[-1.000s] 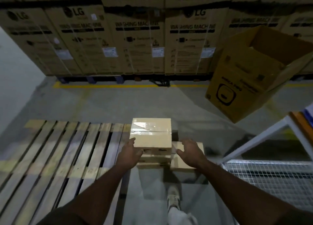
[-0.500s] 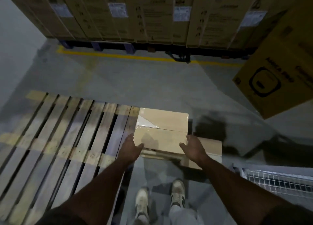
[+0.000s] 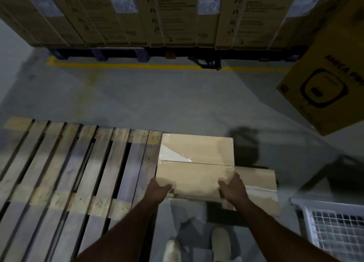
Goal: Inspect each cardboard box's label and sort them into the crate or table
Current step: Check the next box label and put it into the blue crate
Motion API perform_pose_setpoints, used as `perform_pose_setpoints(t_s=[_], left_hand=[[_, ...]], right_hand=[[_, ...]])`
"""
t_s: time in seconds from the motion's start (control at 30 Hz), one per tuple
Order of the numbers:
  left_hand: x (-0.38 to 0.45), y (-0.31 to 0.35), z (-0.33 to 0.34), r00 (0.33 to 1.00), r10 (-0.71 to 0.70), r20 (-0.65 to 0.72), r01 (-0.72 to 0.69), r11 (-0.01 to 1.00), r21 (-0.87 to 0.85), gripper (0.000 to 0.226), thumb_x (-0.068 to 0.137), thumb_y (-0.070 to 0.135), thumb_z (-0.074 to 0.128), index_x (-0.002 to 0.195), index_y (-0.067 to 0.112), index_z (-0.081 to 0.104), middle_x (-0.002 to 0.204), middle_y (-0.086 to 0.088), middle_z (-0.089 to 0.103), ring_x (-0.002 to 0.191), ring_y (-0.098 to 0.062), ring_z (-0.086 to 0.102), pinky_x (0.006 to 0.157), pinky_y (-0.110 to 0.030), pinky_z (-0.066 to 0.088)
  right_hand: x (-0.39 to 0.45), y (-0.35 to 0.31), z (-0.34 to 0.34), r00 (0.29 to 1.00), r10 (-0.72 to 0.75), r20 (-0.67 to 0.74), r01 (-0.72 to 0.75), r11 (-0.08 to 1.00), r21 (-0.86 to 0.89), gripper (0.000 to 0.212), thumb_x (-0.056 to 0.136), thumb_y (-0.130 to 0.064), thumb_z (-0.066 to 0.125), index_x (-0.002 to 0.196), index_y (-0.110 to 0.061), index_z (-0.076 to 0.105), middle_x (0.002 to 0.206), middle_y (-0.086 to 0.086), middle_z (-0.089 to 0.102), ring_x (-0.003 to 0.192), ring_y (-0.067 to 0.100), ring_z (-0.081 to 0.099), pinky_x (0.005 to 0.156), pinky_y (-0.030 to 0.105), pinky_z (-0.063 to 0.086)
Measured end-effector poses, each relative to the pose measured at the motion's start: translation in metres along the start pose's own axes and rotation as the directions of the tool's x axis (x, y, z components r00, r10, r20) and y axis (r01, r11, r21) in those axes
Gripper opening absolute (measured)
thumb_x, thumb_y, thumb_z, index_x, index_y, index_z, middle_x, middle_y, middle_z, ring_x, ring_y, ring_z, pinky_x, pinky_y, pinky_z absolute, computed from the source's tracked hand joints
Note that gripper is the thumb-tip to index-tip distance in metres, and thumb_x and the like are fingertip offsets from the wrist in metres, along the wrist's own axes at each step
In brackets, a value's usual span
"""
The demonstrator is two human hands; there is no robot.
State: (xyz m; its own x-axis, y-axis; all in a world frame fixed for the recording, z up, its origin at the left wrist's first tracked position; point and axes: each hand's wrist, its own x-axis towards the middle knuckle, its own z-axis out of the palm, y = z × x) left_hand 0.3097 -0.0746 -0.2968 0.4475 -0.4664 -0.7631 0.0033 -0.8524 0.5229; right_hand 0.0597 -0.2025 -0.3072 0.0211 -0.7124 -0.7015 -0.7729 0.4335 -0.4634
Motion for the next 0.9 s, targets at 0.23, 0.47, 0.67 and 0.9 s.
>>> perform_pose_setpoints(t_s=[0.23,0.47,0.67,0.9], left_hand=[[-0.067,0.061,-0.033,0.981,0.188,-0.042,-0.192,0.975,-0.111,0.035,0.089,0.028,0.072,0.122,0.020,0.063,0.114,-0.001,0.070,0.103,-0.020,0.067,0.094,-0.047,0.056],[-0.150,0.133,-0.074,0.903,0.396,-0.164,-0.414,0.906,-0.091,0.069,0.065,0.078,0.068,0.119,0.035,0.059,0.122,0.002,0.062,0.109,-0.020,0.062,0.095,-0.050,0.054],[-0.255,0.181,-0.082,0.812,0.553,-0.188,-0.568,0.823,-0.032,0.068,0.086,0.050,0.072,0.140,0.017,0.044,0.134,-0.005,0.038,0.112,-0.017,0.044,0.093,-0.032,0.041],[-0.348,0.205,-0.064,0.673,0.710,-0.208,-0.728,0.686,-0.012,0.059,0.088,0.056,0.065,0.131,0.019,0.048,0.123,-0.002,0.040,0.102,-0.017,0.048,0.085,-0.030,0.039]], right_hand=[[-0.069,-0.055,-0.061,0.982,-0.119,-0.148,0.141,0.978,0.153,0.059,0.088,-0.039,0.068,0.134,-0.010,0.045,0.131,0.012,0.056,0.119,0.032,0.052,0.099,0.048,0.047],[-0.182,-0.111,-0.145,0.923,-0.119,-0.366,0.226,0.937,0.267,0.075,0.081,-0.051,0.069,0.138,-0.011,0.041,0.132,0.013,0.053,0.121,0.034,0.051,0.095,0.051,0.050],[-0.284,-0.099,-0.179,0.828,-0.126,-0.547,0.339,0.888,0.310,0.045,0.079,-0.062,0.063,0.108,-0.037,0.041,0.113,-0.003,0.050,0.114,0.027,0.052,0.085,0.055,0.054],[-0.382,-0.050,-0.201,0.712,-0.039,-0.701,0.409,0.835,0.369,0.071,0.079,-0.064,0.063,0.136,-0.028,0.041,0.131,0.001,0.050,0.124,0.025,0.047,0.095,0.053,0.049]])
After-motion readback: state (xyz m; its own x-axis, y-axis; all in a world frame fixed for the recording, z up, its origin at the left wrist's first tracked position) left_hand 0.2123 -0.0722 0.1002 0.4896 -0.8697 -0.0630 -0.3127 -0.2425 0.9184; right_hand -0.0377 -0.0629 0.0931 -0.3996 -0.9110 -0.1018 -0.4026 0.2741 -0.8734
